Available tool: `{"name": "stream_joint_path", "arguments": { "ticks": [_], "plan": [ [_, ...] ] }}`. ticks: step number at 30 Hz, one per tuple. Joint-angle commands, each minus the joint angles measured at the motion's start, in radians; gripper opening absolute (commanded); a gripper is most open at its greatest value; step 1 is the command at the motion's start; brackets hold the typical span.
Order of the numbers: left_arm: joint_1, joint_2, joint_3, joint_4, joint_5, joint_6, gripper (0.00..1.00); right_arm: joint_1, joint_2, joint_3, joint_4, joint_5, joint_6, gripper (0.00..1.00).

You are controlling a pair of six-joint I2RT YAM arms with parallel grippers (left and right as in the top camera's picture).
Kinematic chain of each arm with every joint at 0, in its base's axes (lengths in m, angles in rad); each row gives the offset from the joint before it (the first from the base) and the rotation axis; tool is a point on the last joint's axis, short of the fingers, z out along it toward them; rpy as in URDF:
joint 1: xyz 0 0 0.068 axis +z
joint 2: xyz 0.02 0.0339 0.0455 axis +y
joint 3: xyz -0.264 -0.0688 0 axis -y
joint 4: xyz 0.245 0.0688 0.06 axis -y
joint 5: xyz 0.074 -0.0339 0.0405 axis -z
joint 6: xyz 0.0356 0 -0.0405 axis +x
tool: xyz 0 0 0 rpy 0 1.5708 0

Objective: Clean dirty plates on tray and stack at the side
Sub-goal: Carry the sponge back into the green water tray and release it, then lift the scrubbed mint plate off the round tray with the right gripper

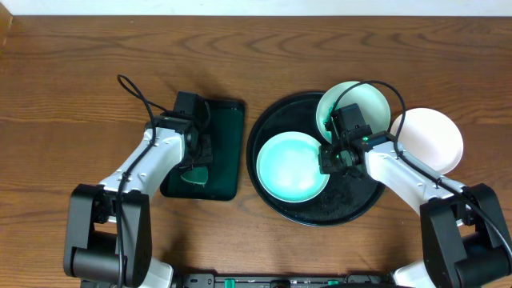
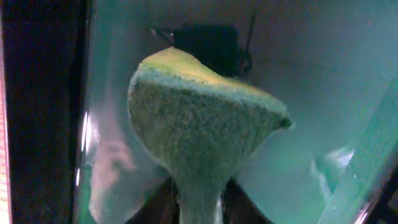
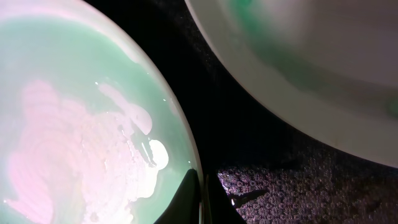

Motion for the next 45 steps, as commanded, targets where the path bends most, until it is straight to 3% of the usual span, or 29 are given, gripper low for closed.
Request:
{"name": "stream_joint_path", "arguments": {
  "ticks": [1, 5, 8, 11, 14, 18, 22, 24, 25, 27, 35, 45],
  "plan": [
    [0.004, -0.015, 0.034, -0.03, -0.013, 0.005, 0.31, 0.014, -0.011, 0.006, 0.002, -0.047, -0.012, 0.1],
    [0.004, -0.023, 0.111, -0.099, -0.013, 0.005, 0.32, 0.014, -0.011, 0.006, 0.002, -0.047, -0.012, 0.23],
    [0.004, -0.044, 0.171, -0.147, -0.013, 0.005, 0.33, 0.014, -0.011, 0.006, 0.002, -0.046, -0.012, 0.26],
    [0.004, -0.082, 0.208, -0.17, -0.013, 0.005, 0.41, 0.014, -0.011, -0.001, 0.009, -0.045, -0.012, 0.26],
    [0.005, -0.138, 0.227, -0.169, -0.013, 0.0, 0.44, 0.014, -0.011, -0.013, 0.022, -0.045, -0.012, 0.23],
    [0.019, -0.223, 0.23, -0.157, -0.014, -0.038, 0.51, 0.014, -0.011, -0.014, 0.023, -0.037, -0.012, 0.08],
    [0.081, -0.296, 0.23, -0.151, -0.017, -0.048, 0.57, 0.014, -0.011, -0.028, 0.047, -0.034, -0.011, 0.12],
    [0.101, -0.31, 0.23, -0.163, -0.016, -0.048, 0.65, 0.014, -0.011, -0.039, 0.066, -0.035, -0.011, 0.12],
    [0.106, -0.312, 0.23, -0.17, -0.016, -0.048, 0.76, 0.014, -0.011, -0.042, 0.069, -0.035, -0.011, 0.1],
    [0.108, -0.312, 0.23, -0.178, -0.017, -0.048, 0.77, 0.014, -0.011, -0.044, 0.07, -0.035, -0.011, 0.01],
    [0.108, -0.311, 0.227, -0.178, -0.017, -0.048, 0.78, 0.013, -0.013, -0.04, 0.056, -0.046, -0.012, 0.01],
    [0.108, -0.312, 0.227, -0.178, -0.017, -0.048, 0.78, -0.022, -0.111, 0.092, -0.166, -0.047, 0.045, 0.01]
  ]
}}
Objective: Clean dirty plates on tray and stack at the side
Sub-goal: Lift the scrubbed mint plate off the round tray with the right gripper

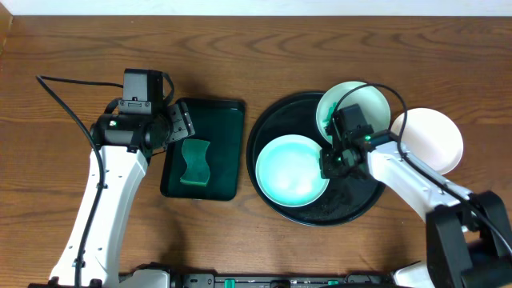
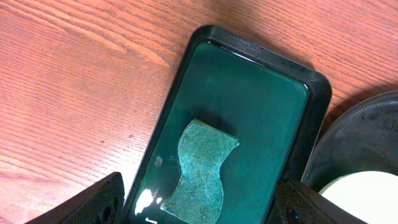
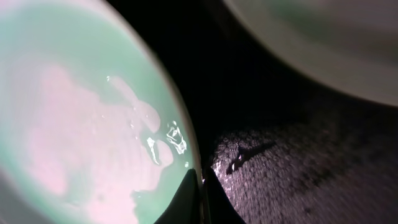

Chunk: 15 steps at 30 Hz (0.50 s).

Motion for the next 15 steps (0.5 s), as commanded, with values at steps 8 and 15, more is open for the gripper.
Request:
{"name": "stream_joint_path", "arguments": {
  "ticks": [8, 15],
  "plan": [
    [0.002, -0.003, 0.023, -0.006, -0.01, -0.001, 0.78, -0.027, -0.155, 0.164, -0.161, -0.005, 0.06, 0.01],
    [0.002, -0.003, 0.023, -0.006, -0.01, -0.001, 0.78, -0.019, -0.154, 0.329, -0.31, 0.005, 0.099, 0.01]
  ]
}}
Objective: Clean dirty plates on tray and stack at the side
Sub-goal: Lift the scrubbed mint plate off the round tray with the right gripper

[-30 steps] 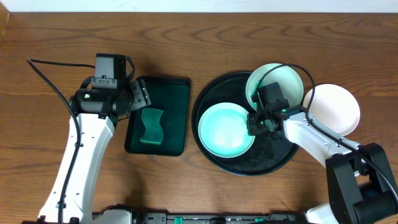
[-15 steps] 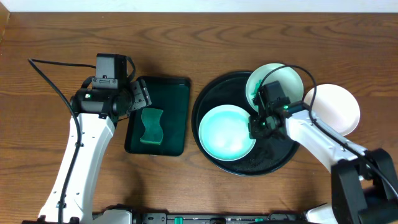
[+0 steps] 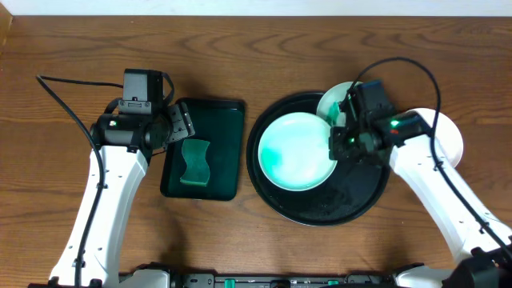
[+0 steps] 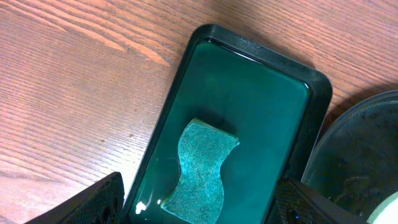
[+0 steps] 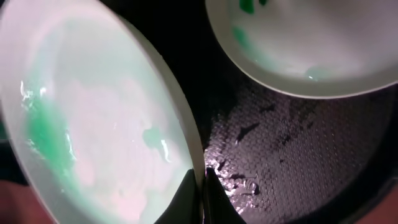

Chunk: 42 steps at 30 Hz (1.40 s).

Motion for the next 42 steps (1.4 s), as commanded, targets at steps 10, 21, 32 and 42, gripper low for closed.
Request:
{"name": "stream_joint_path", "arguments": {
  "ticks": [10, 21, 32, 42],
  "plan": [
    [0.002, -0.003, 0.023, -0.003, -0.01, -0.001, 0.78, 0.085, 0.051, 0.151, 0.061, 0.06, 0.178, 0.01],
    [0.002, -0.003, 0.023, -0.003, -0.01, -0.001, 0.78, 0.302, 0.252, 0.151, 0.39, 0.217, 0.264, 0.01],
    [0.002, -0.003, 0.023, -0.003, -0.01, -0.001, 0.78, 0.483, 0.284, 0.163, 0.56, 0.608, 0.104, 0.01],
    [0.002, -0.003, 0.023, -0.003, -0.01, -0.001, 0.79, 0.579, 0.284, 0.195, 0.718, 0.944, -0.307, 0.01]
  ]
}}
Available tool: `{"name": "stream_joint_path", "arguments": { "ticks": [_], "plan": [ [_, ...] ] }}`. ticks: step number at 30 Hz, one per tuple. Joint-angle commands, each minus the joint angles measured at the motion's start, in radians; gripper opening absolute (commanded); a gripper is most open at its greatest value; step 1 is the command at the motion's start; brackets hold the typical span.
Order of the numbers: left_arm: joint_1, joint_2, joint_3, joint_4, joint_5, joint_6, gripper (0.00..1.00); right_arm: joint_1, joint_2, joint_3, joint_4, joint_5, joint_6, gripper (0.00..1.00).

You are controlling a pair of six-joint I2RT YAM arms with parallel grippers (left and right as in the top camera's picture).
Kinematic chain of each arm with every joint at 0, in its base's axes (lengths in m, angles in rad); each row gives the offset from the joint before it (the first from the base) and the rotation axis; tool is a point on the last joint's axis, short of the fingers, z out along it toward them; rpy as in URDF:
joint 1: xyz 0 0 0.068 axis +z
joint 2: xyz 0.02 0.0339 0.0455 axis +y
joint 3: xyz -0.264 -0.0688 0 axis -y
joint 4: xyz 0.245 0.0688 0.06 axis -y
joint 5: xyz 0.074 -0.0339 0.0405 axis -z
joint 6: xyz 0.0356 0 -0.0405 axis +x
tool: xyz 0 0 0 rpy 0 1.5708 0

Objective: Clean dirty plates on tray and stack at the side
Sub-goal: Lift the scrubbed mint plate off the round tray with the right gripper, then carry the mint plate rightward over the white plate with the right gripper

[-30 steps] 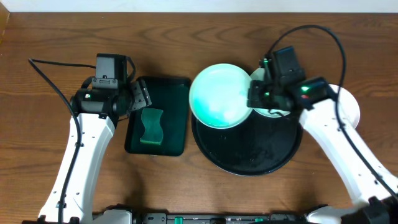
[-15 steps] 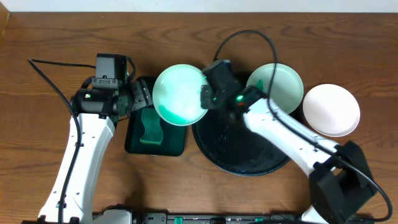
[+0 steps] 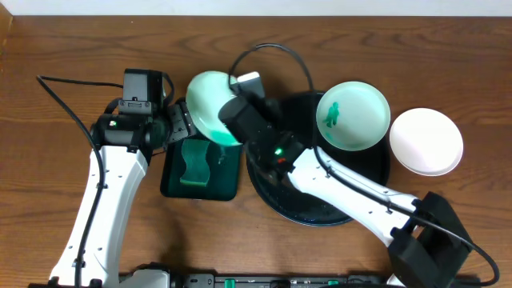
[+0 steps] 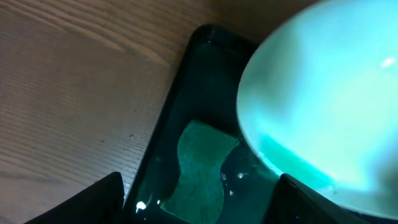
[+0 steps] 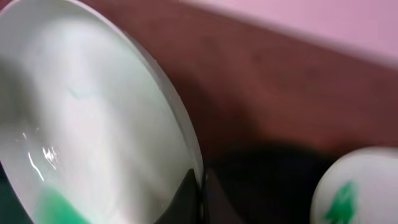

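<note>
My right gripper (image 3: 230, 126) is shut on the rim of a pale plate (image 3: 208, 104), which it holds tilted over the dark green basin (image 3: 170, 189); green liquid sits at the plate's low edge. The right wrist view shows the plate (image 5: 93, 124) pinched at the right gripper (image 5: 200, 186). A green sponge (image 3: 192, 163) lies in the basin. My left gripper (image 4: 200, 182) hangs open above the sponge (image 4: 198, 169), under the plate (image 4: 317, 106). A second plate (image 3: 353, 114) with a green stain lies on the round black tray (image 3: 268, 196).
A clean white plate (image 3: 426, 142) lies on the wooden table to the right of the tray. My right arm stretches from lower right across the tray to the basin. A black cable loops above the tray.
The right gripper held the plate tilted above the tray; now it holds it further left, over the basin. The left arm and the sponge have not moved.
At first my left gripper was shut on the sponge in the basin and my right gripper was on the rim of a plate lying in the tray. Then the left gripper was open and raised, sponge left in the basin. The plate was then off the tray, now over the basin.
</note>
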Motion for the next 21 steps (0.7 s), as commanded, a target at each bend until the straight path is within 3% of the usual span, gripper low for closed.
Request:
{"name": "stream_joint_path", "arguments": {
  "ticks": [1, 7, 12, 21],
  "plan": [
    [0.002, -0.003, 0.023, -0.003, -0.01, -0.001, 0.79, 0.029, -0.005, 0.033, 0.074, 0.205, -0.24, 0.01],
    [0.002, -0.003, 0.023, -0.003, -0.01, -0.001, 0.79, 0.052, -0.005, 0.033, 0.261, 0.367, -0.441, 0.01],
    [0.002, -0.003, 0.023, -0.003, -0.01, -0.001, 0.79, 0.081, -0.005, 0.033, 0.399, 0.387, -0.626, 0.01],
    [0.002, -0.003, 0.023, -0.003, -0.01, -0.001, 0.78, 0.113, -0.005, 0.033, 0.628, 0.459, -0.803, 0.01]
  ]
}}
